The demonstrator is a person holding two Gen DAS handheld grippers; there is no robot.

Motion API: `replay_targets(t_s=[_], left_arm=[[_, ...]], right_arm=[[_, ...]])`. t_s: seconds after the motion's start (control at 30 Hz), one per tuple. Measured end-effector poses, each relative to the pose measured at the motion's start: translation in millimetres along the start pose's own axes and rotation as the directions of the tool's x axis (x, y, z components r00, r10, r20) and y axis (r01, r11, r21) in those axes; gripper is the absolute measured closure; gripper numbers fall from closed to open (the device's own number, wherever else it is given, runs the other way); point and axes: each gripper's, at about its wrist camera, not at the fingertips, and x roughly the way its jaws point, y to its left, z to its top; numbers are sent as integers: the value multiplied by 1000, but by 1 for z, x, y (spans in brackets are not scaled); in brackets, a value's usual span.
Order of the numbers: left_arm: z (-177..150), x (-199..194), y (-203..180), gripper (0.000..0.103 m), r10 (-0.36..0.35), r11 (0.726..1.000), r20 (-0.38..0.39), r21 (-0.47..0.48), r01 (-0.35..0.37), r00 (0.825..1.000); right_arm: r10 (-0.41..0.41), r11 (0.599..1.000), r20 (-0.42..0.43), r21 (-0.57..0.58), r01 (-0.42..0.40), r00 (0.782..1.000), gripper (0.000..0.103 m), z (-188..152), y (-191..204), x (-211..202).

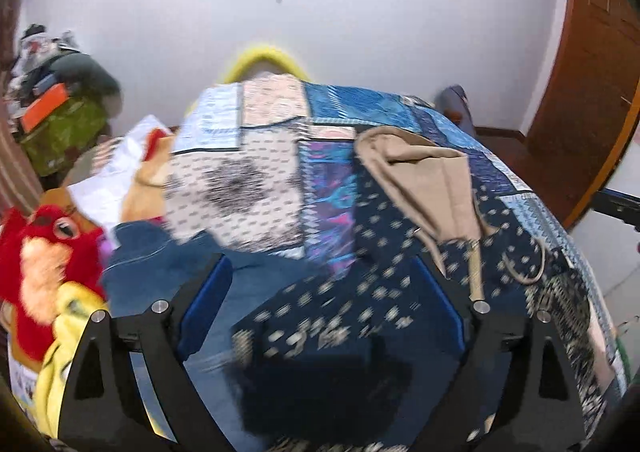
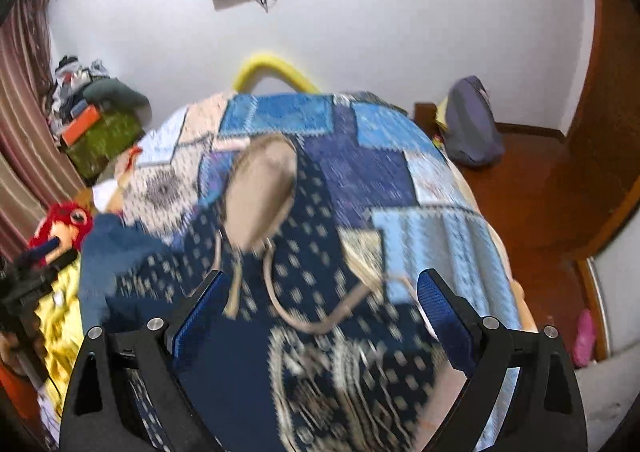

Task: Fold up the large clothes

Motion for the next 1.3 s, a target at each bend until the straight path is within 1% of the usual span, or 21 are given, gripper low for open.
replay_targets(t_s=[0.1, 0.17, 0.23, 0.33, 0.4, 0.5, 0.6, 0.63, 0.67, 0.7, 0.73, 0.77, 0.8, 0.83, 0.87, 0.9, 1.0, 1.07, 1.17, 1.27, 1.3], left_arm=[[17, 33, -16, 12, -39, 999, -46, 11, 40, 998], [26, 62, -27, 12, -66, 998, -89, -3, 66, 994], [31, 91, -34, 12, -87, 996, -142, -36, 83, 986], [35, 128, -41, 12, -118, 992, -200, -68, 106, 973], [37, 156, -41, 12, -127, 989, -233, -102, 106, 964], [38, 185, -37, 12, -140, 983, -266, -153, 101, 954], [38, 209, -28, 12, -182, 959, -282, -264, 106, 942], [37, 216, -24, 13, -213, 942, -275, -312, 123, 938], [36, 220, -21, 15, -230, 932, -270, -338, 132, 935], [35, 224, -19, 22, -229, 925, -258, -358, 128, 939], [35, 225, -18, 27, -202, 928, -247, -357, 105, 948], [35, 226, -19, 36, -184, 933, -245, -348, 91, 952], [35, 226, -20, 46, -180, 936, -237, -339, 92, 955], [35, 224, -23, 55, -198, 936, -222, -333, 117, 955], [36, 221, -25, 74, -197, 939, -219, -321, 120, 956], [38, 217, -29, 90, -192, 946, -216, -301, 122, 957], [44, 194, -38, 92, -159, 967, -196, -227, 113, 968], [50, 171, -43, 92, -167, 972, -163, -195, 134, 972], [54, 121, -53, 92, -171, 981, -107, -116, 159, 979], [52, 74, -63, 92, -191, 981, -73, -57, 187, 979], [49, 61, -67, 92, -198, 980, -66, -41, 195, 978]], right_arm=[[22, 1000, -28, 14, -21, 999, 9, 18, 6, 29], [26, 999, -63, 24, -24, 998, 9, 25, 7, 54], [21, 999, -106, 31, -18, 994, 9, 29, 7, 84], [19, 998, -169, 55, -9, 986, 9, 32, 1, 131], [16, 997, -222, 83, 3, 975, 9, 35, -4, 163], [14, 994, -274, 109, 17, 962, 9, 37, -12, 200], [-4, 992, -295, 117, 41, 955, 10, 40, -17, 226], [-7, 992, -291, 120, 44, 957, 15, 41, -19, 230], [16, 991, -275, 131, 21, 961, 19, 42, -20, 234], [36, 990, -260, 143, 1, 965, 29, 42, -20, 236], [51, 988, -238, 156, -14, 970, 43, 42, -21, 235], [49, 988, -226, 155, -14, 973, 51, 42, -20, 234], [57, 989, -216, 146, -25, 975, 72, 42, -17, 233], [70, 990, -212, 134, -42, 975, 84, 42, -14, 232], [60, 993, -202, 111, -38, 977, 87, 42, -9, 229], [48, 996, -194, 87, -31, 980, 94, 41, -6, 226], [46, 999, -175, 35, -40, 983, 96, 37, 3, 211], [52, 999, -159, 8, -51, 986, 96, 35, 7, 195], [65, 997, -114, -30, -69, 991, 96, 33, 15, 157], [106, 994, -71, -31, -109, 992, 96, 31, 21, 113], [108, 993, -56, -45, -110, 993, 96, 28, 25, 96]])
